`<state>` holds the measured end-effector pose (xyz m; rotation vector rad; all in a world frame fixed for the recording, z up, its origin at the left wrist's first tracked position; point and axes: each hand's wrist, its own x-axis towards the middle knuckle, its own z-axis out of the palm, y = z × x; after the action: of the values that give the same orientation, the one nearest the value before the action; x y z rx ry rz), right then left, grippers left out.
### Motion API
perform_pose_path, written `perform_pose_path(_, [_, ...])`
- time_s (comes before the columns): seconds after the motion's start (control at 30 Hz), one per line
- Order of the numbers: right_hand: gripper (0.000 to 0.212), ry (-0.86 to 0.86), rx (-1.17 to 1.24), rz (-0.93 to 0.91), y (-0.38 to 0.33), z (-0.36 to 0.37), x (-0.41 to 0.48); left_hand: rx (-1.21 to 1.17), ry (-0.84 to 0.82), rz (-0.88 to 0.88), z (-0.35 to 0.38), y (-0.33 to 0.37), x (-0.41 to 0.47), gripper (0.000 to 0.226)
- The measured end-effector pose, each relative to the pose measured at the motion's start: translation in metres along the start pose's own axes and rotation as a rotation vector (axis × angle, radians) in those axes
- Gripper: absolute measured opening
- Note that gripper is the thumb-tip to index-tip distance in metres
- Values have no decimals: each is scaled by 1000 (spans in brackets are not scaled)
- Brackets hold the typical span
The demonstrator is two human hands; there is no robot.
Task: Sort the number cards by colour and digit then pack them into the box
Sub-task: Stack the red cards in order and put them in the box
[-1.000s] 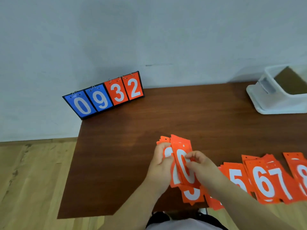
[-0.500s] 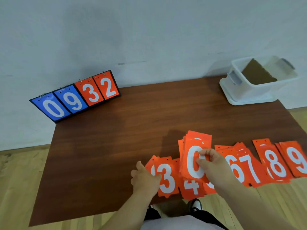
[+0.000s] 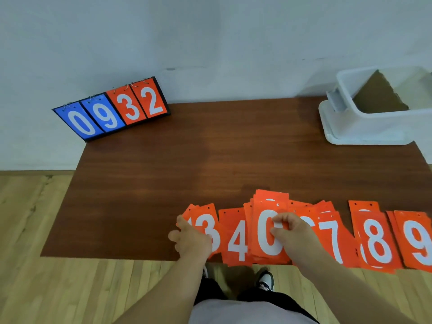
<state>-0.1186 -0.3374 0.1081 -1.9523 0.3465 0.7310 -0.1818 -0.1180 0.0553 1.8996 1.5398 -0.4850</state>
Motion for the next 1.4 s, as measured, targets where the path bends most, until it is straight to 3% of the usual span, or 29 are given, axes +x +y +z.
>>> perform_pose_path(0.17, [16, -24, -5, 21, 4, -6, 7, -129, 10, -86, -3, 10, -9, 112])
perform_pose_path(0.4, [12, -16, -16, 20, -10, 7, 14, -183, 0, 32, -11, 11, -15, 94])
perform_pose_path(0.53, [12, 17, -4, 19, -24, 17, 15, -269, -56, 38, -42, -1, 4, 100])
perform_pose_path(0.63, [15, 26, 43, 23, -39, 35, 11, -348, -124, 82, -71, -6, 21, 96])
perform_pose_path(0.8, [14, -77, 202, 9, -72, 76, -4, -360, -293, 370, -100, 2, 27, 70])
perform_pose_path(1.0, [16, 19, 57, -3, -86, 110, -11, -417, -552, 620, -113, 26, 19, 52])
perform_pose_path(1.13, [15, -25, 274, 102, -81, 110, -22, -429, -721, 573, -112, 39, 16, 41])
perform_pose_path(1.2, [16, 51, 226, 56, -76, 101, -26, -448, -742, 513, -105, 45, 17, 37])
perform_pose_path(1.27, [18, 201, 128, 17, -68, 86, -24, -322, -679, 513, -89, 46, 20, 48])
perform_pose_path(1.4, [19, 379, 130, 30, -44, 45, -17, 76, -528, 479, -42, 33, 15, 98])
